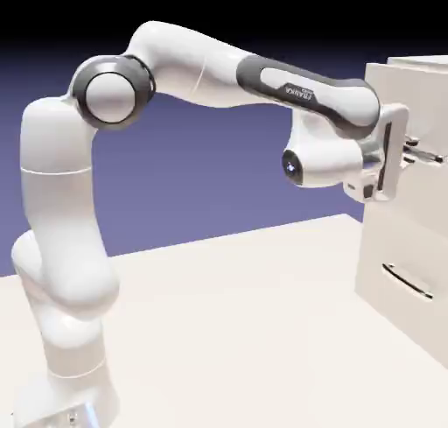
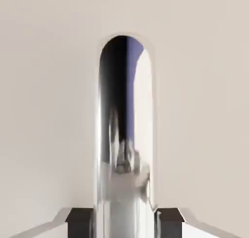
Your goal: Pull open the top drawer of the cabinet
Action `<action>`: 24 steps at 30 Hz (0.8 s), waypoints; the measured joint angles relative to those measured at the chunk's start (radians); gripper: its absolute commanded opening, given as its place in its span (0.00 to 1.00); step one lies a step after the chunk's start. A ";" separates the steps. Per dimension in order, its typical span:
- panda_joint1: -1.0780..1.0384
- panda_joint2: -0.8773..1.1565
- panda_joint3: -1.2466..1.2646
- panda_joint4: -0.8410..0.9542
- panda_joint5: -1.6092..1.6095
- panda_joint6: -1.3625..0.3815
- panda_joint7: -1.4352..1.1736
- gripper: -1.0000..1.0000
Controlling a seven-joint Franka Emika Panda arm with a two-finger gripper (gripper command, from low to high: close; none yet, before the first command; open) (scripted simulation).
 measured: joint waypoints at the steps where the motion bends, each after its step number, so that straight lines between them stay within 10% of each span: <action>1: 0.011 0.036 -0.009 -0.034 0.009 -0.002 -0.028 0.00; 24: 0.821 0.197 -0.779 -0.031 0.010 0.031 -0.208 0.00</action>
